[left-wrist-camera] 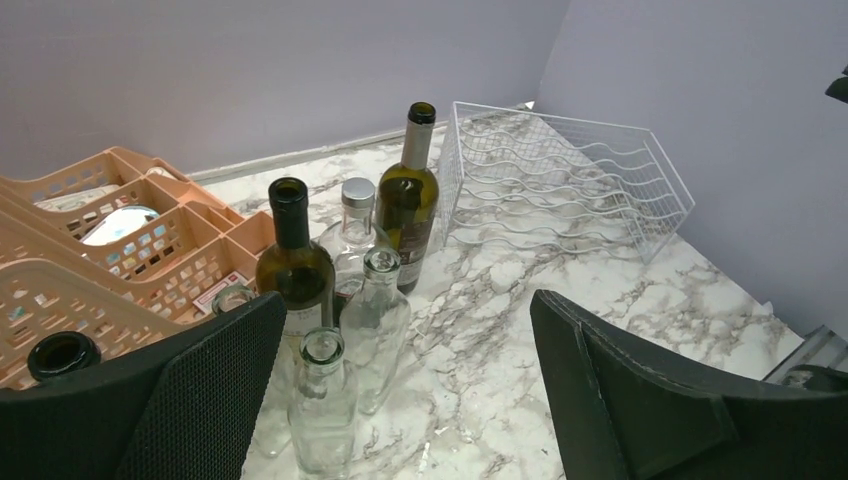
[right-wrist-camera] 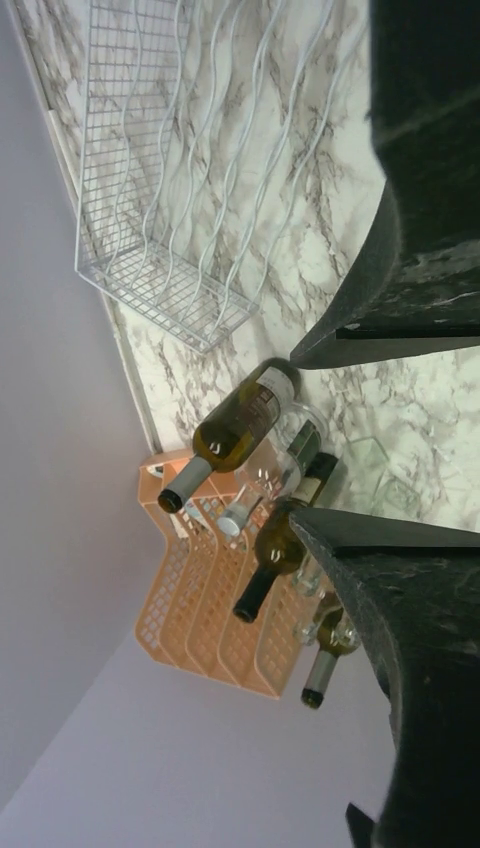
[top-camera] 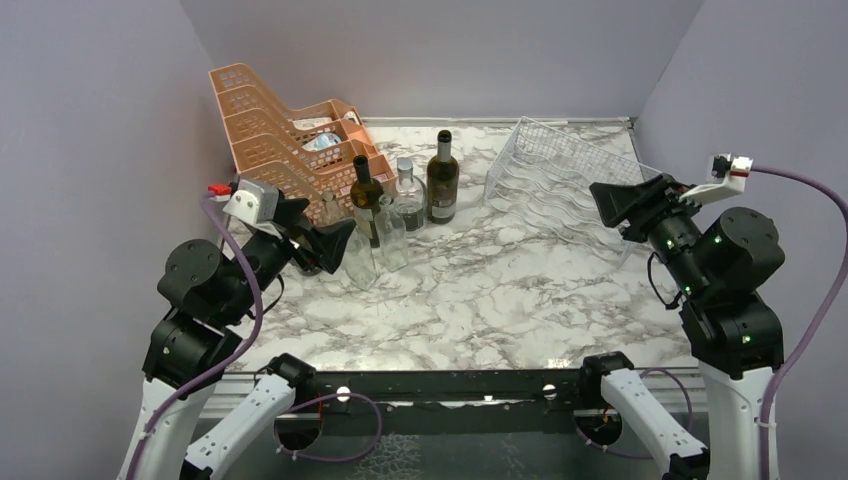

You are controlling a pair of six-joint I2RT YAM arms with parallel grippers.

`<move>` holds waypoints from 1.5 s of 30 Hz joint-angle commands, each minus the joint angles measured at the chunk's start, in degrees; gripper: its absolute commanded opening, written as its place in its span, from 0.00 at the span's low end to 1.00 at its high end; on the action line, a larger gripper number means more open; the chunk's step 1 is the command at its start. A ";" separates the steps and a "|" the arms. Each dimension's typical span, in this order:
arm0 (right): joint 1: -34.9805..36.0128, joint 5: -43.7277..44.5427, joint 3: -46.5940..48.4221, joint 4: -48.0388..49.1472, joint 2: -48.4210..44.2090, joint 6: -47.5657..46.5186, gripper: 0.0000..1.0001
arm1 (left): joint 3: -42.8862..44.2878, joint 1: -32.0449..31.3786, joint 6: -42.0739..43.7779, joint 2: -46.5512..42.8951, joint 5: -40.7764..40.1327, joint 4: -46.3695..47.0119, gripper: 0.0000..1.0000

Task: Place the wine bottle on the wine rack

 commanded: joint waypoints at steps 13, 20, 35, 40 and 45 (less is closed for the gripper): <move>-0.78 12.72 -7.24 0.76 11.22 -6.22 0.83 | -4.14 0.61 1.44 2.81 11.04 10.85 0.99; -0.84 4.97 -5.48 7.82 25.36 -7.74 0.77 | -5.57 0.64 0.04 5.15 14.10 14.68 0.99; 6.23 4.42 16.06 13.17 60.07 -4.03 0.57 | -7.28 0.64 -2.71 5.59 14.37 16.08 0.99; 9.41 8.86 21.69 11.64 66.64 -3.63 0.53 | -7.78 0.64 -2.90 5.43 14.77 16.10 0.99; 11.18 12.46 25.91 8.67 71.13 -2.97 0.46 | -8.33 0.64 -2.42 4.80 14.38 16.04 0.99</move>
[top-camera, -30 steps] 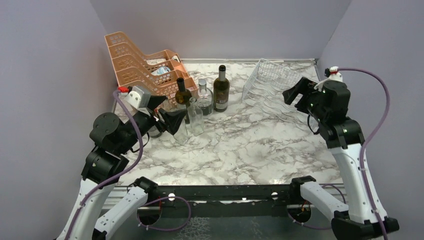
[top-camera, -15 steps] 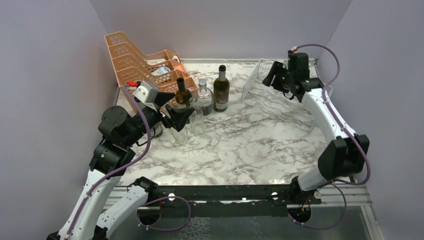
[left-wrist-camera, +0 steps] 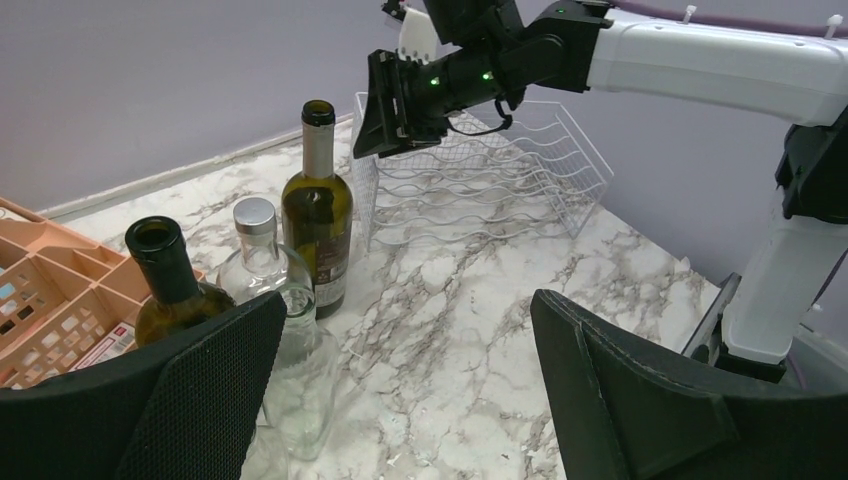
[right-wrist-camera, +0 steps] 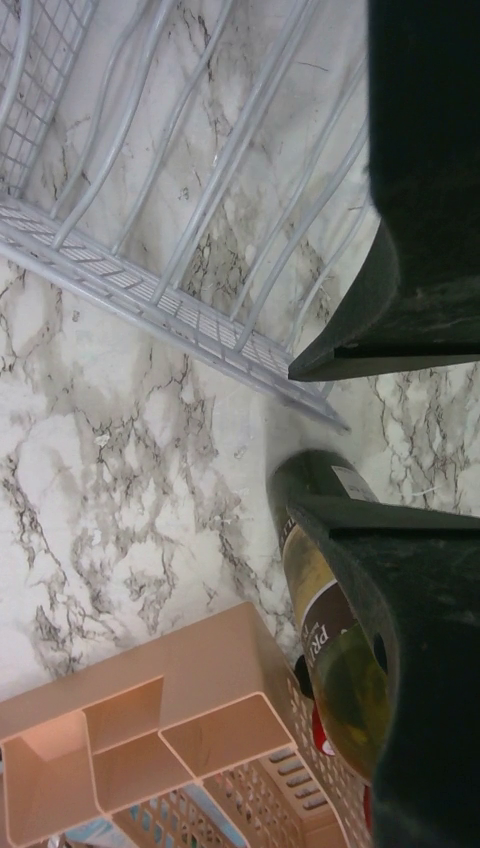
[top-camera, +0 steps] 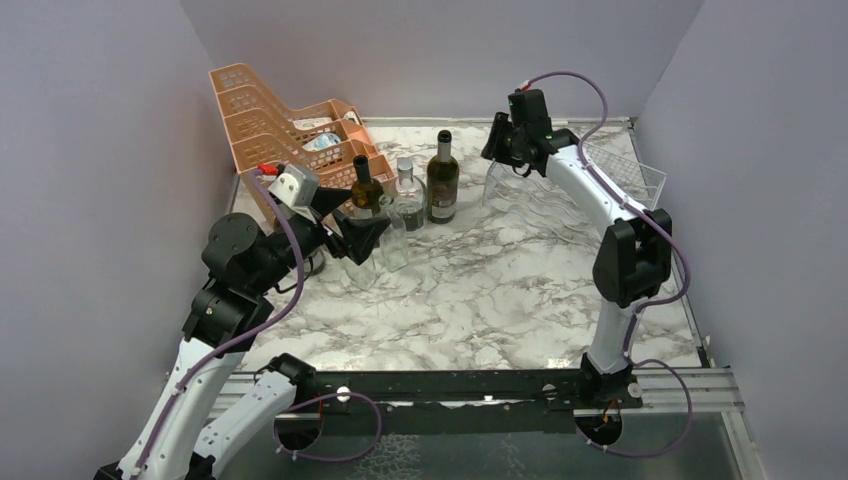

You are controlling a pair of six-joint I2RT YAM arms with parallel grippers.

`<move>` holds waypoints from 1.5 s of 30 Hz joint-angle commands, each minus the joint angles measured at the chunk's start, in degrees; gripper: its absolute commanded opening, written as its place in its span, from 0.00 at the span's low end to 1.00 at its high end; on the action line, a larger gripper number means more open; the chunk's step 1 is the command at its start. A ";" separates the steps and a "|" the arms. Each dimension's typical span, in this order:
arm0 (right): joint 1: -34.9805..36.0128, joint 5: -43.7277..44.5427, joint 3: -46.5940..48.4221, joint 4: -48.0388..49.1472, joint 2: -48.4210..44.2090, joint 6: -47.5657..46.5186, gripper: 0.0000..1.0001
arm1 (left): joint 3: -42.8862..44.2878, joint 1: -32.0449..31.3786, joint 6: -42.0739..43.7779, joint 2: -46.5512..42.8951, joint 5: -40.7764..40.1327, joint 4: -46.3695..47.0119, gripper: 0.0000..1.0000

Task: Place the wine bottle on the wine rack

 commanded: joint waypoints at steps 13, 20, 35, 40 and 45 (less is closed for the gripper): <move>1.95 7.17 6.60 -6.12 6.49 1.76 0.39 | -1.01 0.31 0.80 -2.14 -0.24 0.49 0.99; 2.32 6.53 7.29 -5.59 7.89 0.45 0.28 | -0.96 0.31 0.80 -2.33 -0.61 0.25 0.99; 3.97 -0.05 8.10 -3.84 9.20 -4.20 0.09 | -1.08 0.31 0.29 -2.44 -1.13 0.20 0.99; 4.78 -1.26 8.48 -3.28 8.89 -4.18 0.11 | -1.07 0.31 0.28 -2.38 -1.14 0.20 0.99; 4.86 -0.51 10.03 -4.72 9.28 -3.15 0.32 | -1.01 0.31 0.27 -2.75 -1.18 0.17 0.99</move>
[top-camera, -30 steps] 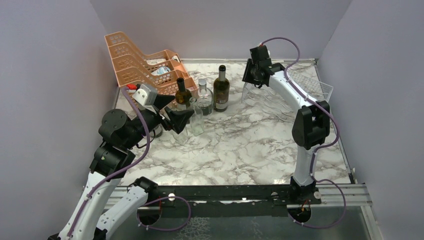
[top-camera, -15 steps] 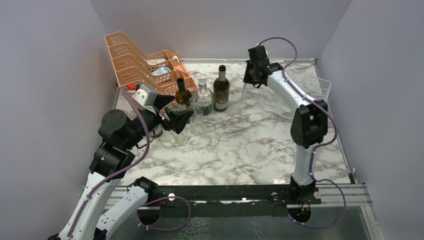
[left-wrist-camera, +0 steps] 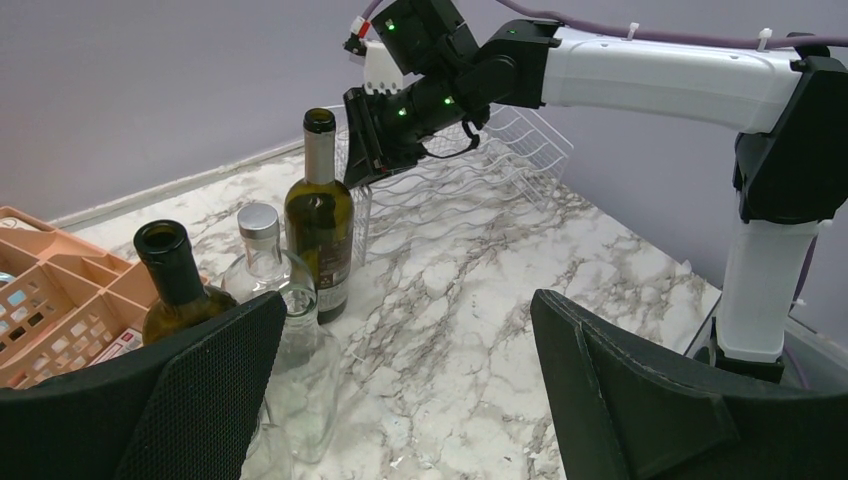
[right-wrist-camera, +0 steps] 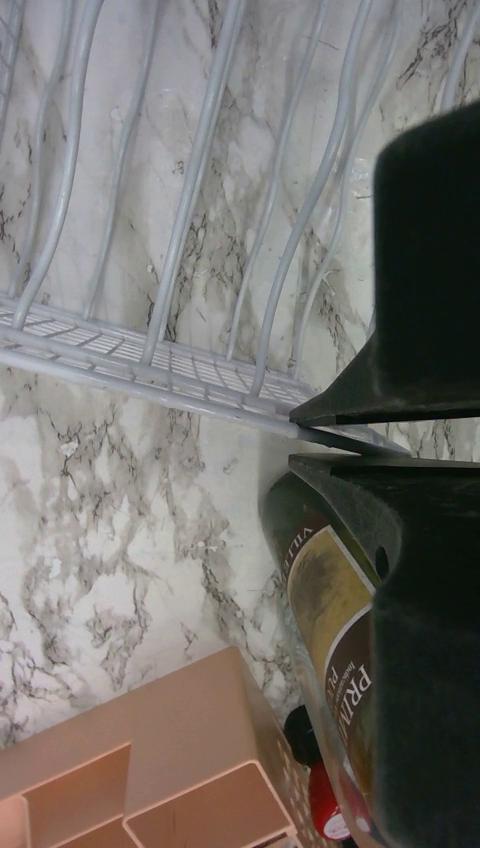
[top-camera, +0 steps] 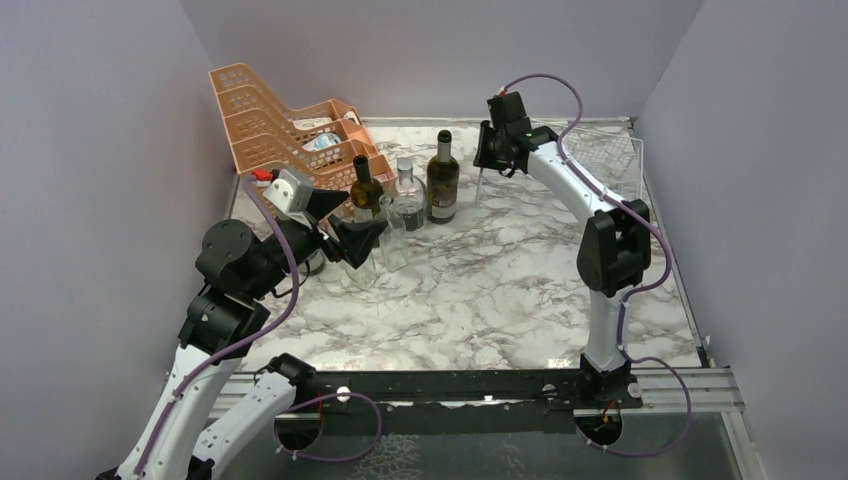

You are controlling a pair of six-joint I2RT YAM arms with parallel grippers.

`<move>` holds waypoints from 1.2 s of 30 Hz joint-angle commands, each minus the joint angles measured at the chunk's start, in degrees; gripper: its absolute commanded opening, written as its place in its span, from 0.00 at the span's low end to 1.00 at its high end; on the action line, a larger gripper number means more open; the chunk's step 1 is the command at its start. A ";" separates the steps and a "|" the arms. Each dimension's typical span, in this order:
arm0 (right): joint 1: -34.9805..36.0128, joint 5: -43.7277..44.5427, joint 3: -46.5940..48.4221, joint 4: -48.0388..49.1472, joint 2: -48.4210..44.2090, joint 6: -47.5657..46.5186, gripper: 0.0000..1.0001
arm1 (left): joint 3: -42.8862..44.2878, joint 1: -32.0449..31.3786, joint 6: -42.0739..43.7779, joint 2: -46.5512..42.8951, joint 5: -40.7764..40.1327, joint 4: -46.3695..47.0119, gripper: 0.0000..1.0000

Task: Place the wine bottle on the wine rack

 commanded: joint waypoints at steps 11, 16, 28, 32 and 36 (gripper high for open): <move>2.21 0.12 1.72 -1.96 -8.76 -2.82 0.60 | 0.36 0.31 -0.20 -1.28 -2.45 -0.68 0.99; 5.52 3.25 -2.46 -0.74 -16.52 -6.31 0.65 | 0.37 0.31 -1.08 -1.01 -5.37 -0.85 0.99; 13.61 3.03 -4.58 4.72 -21.39 -12.88 0.73 | 0.83 0.31 -1.80 -0.34 -7.89 -1.58 0.99; 13.73 5.80 -0.66 5.21 -16.30 -12.91 0.73 | 0.68 0.31 -2.06 -0.85 -7.79 -2.01 0.99; 13.74 6.71 0.38 8.67 -13.38 -13.63 0.73 | 0.55 0.31 -2.48 -1.09 -7.50 -2.53 0.99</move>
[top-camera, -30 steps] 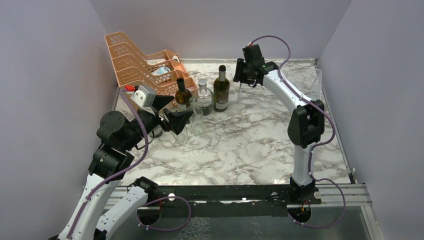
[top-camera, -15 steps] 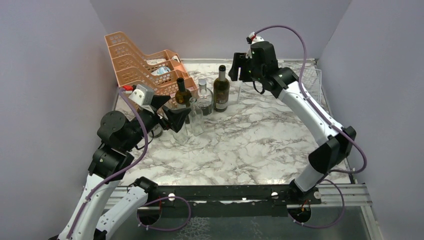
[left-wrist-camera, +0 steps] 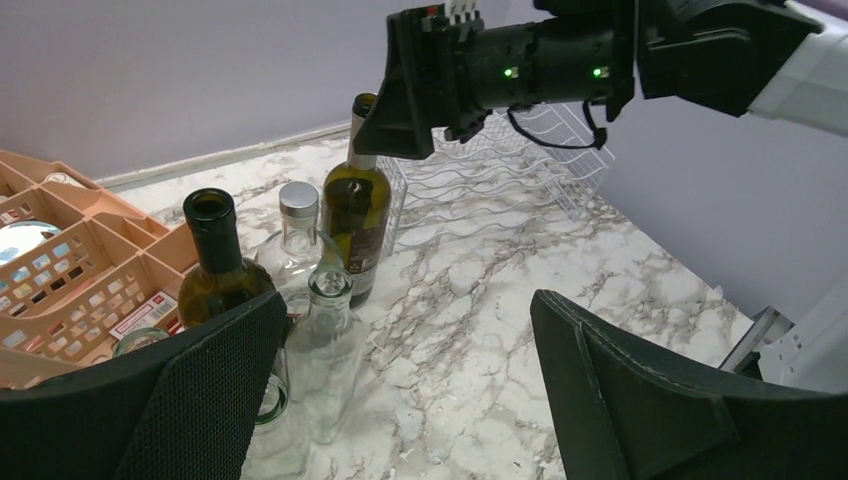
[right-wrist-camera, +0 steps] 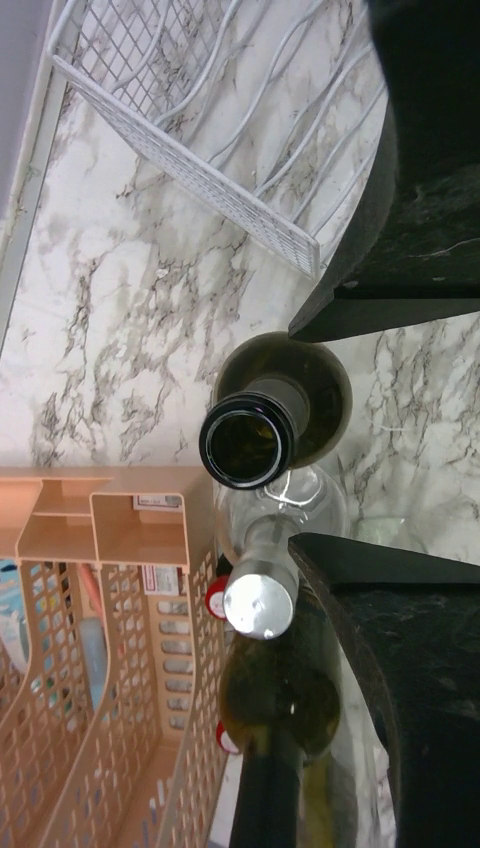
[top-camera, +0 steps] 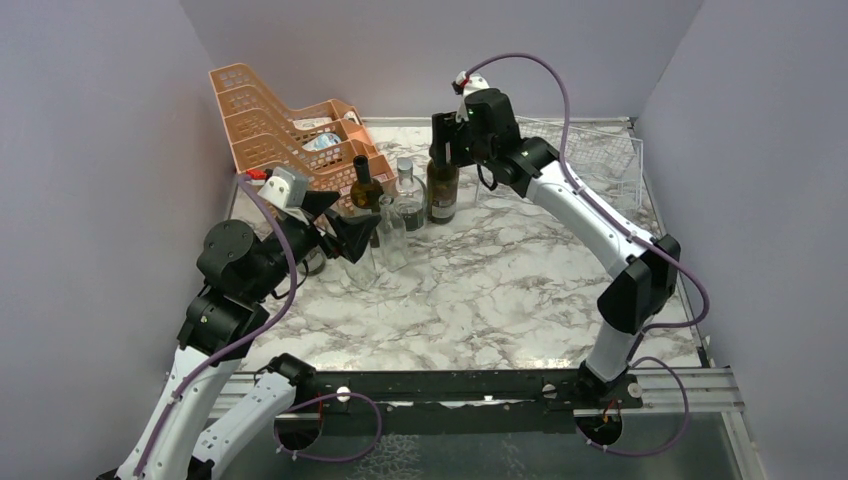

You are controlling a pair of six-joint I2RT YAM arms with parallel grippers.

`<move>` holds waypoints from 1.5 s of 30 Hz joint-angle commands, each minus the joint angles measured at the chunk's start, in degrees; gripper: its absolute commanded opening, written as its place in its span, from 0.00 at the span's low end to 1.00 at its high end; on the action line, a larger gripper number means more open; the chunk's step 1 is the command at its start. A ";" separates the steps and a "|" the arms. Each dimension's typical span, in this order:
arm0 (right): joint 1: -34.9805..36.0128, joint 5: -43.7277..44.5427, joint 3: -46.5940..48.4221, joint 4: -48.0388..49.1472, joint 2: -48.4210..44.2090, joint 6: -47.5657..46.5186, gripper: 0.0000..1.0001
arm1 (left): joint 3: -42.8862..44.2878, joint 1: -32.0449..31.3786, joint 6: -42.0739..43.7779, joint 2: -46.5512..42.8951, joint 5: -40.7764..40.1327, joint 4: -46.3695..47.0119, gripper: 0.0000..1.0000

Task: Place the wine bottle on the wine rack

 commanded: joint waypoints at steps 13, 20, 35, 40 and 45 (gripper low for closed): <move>0.16 6.26 4.57 5.44 6.24 -3.70 0.40 | 1.21 0.31 -1.29 0.18 -0.71 -1.64 0.99; 0.34 3.81 2.78 5.42 2.54 -5.45 0.20 | 3.71 0.31 1.75 1.80 -5.55 -4.57 0.99; 0.54 -3.59 -17.33 0.85 -24.43 0.89 0.15 | -0.40 0.31 0.41 2.03 19.47 8.09 0.99; 0.53 -4.34 -22.50 -2.12 -32.51 4.06 0.14 | -4.20 0.31 -8.12 4.93 25.45 18.89 0.98; 0.49 -5.05 -27.11 -3.74 -39.41 7.20 0.13 | -8.93 -0.80 -11.34 7.63 25.20 28.13 0.97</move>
